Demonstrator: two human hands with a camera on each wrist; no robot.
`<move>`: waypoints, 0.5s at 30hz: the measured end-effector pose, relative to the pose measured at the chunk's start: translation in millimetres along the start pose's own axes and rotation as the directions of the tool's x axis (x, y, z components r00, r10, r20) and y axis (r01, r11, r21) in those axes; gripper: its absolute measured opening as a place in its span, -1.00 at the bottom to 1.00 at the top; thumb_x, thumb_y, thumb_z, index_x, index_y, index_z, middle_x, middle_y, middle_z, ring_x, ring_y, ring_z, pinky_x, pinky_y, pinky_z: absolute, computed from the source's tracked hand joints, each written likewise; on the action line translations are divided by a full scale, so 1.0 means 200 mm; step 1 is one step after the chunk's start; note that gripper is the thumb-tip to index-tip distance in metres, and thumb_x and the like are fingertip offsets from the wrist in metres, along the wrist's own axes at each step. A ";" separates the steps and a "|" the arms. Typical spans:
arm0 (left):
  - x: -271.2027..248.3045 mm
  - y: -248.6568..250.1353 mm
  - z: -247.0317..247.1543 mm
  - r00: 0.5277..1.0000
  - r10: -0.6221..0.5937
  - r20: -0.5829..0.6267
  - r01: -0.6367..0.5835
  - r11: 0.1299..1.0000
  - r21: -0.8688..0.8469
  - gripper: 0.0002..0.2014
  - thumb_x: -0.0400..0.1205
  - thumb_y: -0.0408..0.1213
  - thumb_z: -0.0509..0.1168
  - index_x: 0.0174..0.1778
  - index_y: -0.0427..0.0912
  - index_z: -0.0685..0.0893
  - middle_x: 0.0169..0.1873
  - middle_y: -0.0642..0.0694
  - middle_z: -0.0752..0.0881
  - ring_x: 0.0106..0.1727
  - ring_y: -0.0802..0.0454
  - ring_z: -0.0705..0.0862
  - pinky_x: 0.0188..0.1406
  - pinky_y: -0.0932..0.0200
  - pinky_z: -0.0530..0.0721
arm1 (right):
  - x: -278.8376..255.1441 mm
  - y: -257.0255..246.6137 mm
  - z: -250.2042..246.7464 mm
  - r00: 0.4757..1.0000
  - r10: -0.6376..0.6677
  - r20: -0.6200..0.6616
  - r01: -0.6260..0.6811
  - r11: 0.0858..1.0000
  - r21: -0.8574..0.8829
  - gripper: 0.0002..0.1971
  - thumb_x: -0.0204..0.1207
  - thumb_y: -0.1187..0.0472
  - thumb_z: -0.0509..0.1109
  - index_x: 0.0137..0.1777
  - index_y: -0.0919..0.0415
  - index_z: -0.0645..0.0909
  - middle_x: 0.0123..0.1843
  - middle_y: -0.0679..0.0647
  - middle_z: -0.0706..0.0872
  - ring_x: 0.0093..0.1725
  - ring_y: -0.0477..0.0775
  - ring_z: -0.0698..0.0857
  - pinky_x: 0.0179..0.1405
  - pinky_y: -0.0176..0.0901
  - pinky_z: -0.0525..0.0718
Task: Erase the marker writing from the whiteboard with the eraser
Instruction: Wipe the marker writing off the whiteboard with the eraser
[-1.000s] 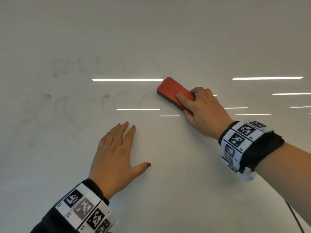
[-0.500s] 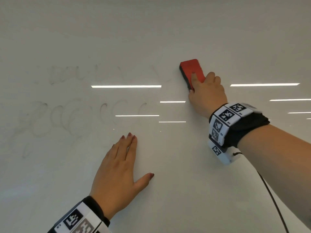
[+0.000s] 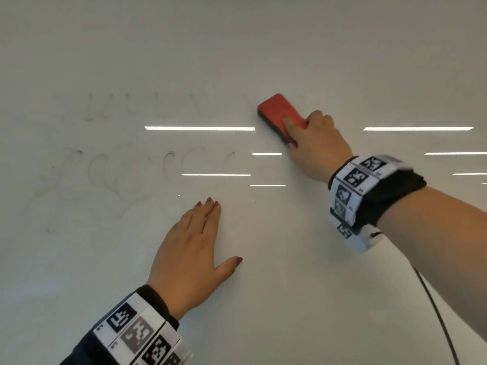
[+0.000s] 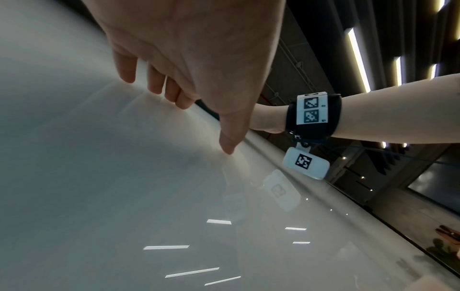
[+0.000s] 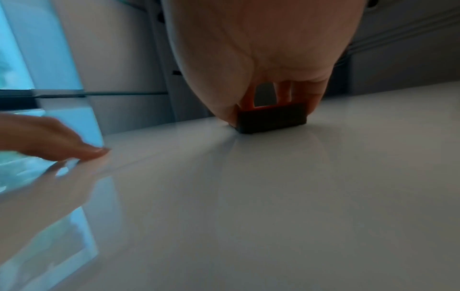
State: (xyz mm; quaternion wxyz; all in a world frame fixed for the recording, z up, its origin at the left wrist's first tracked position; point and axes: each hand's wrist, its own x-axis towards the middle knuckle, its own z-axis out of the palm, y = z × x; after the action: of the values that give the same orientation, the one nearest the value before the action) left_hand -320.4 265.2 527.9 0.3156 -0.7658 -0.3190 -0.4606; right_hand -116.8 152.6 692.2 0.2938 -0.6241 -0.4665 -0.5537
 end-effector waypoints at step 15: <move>0.01 -0.02 -0.01 1.000 0.025 -0.013 -0.025 1.000 -0.001 -0.03 0.41 0.44 -0.19 0.66 -0.09 -0.08 0.65 0.00 0.03 0.64 0.04 0.02 0.49 0.23 -0.08 | 0.03 -0.04 0.01 1.000 0.027 -0.011 -0.027 1.000 -0.002 -0.39 0.60 0.11 0.14 0.65 0.06 0.06 0.30 0.32 0.34 0.20 0.34 0.39 0.07 0.10 0.45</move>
State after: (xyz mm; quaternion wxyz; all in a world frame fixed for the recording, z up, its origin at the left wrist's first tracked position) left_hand -323.0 266.5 531.1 0.3230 -0.7667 -0.3073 -0.4619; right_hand -123.1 158.2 696.1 0.3030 -0.6275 -0.4558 -0.5538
